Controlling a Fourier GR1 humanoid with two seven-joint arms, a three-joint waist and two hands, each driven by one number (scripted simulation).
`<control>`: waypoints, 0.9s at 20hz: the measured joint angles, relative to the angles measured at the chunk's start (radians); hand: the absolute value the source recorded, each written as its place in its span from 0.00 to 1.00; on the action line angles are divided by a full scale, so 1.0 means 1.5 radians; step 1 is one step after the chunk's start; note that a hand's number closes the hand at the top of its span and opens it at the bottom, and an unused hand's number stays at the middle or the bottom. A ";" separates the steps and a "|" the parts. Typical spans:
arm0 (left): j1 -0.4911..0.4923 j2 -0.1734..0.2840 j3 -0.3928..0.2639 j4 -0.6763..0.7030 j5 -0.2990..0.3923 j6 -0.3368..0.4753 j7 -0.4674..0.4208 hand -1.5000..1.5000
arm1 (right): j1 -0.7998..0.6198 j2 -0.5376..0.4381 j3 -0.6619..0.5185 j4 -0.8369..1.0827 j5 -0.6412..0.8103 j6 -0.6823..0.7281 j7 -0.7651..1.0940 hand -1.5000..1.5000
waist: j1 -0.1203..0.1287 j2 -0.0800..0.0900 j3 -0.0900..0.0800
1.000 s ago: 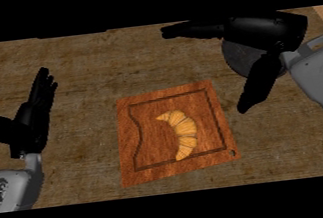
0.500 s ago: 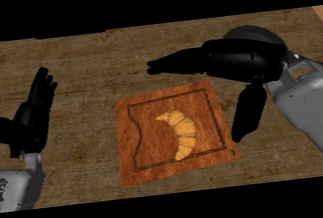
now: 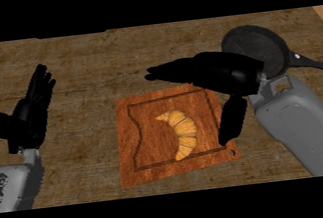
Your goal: Pick the croissant from the cutting board and place it in the pan
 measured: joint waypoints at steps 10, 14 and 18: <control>0.009 -0.023 0.008 -0.030 -0.027 -0.006 0.023 0.50 | 0.011 0.024 0.017 0.075 0.099 0.036 -0.077 0.00 | 0.002 0.000 0.000; -0.008 -0.017 0.028 -0.018 -0.026 -0.021 0.028 0.50 | 0.013 0.046 0.041 0.102 0.149 0.025 -0.104 0.00 | 0.002 0.000 0.000; 0.008 -0.027 0.031 -0.027 -0.037 -0.025 0.022 0.50 | 0.026 0.060 0.056 0.110 0.195 0.015 -0.123 0.00 | 0.002 0.000 0.000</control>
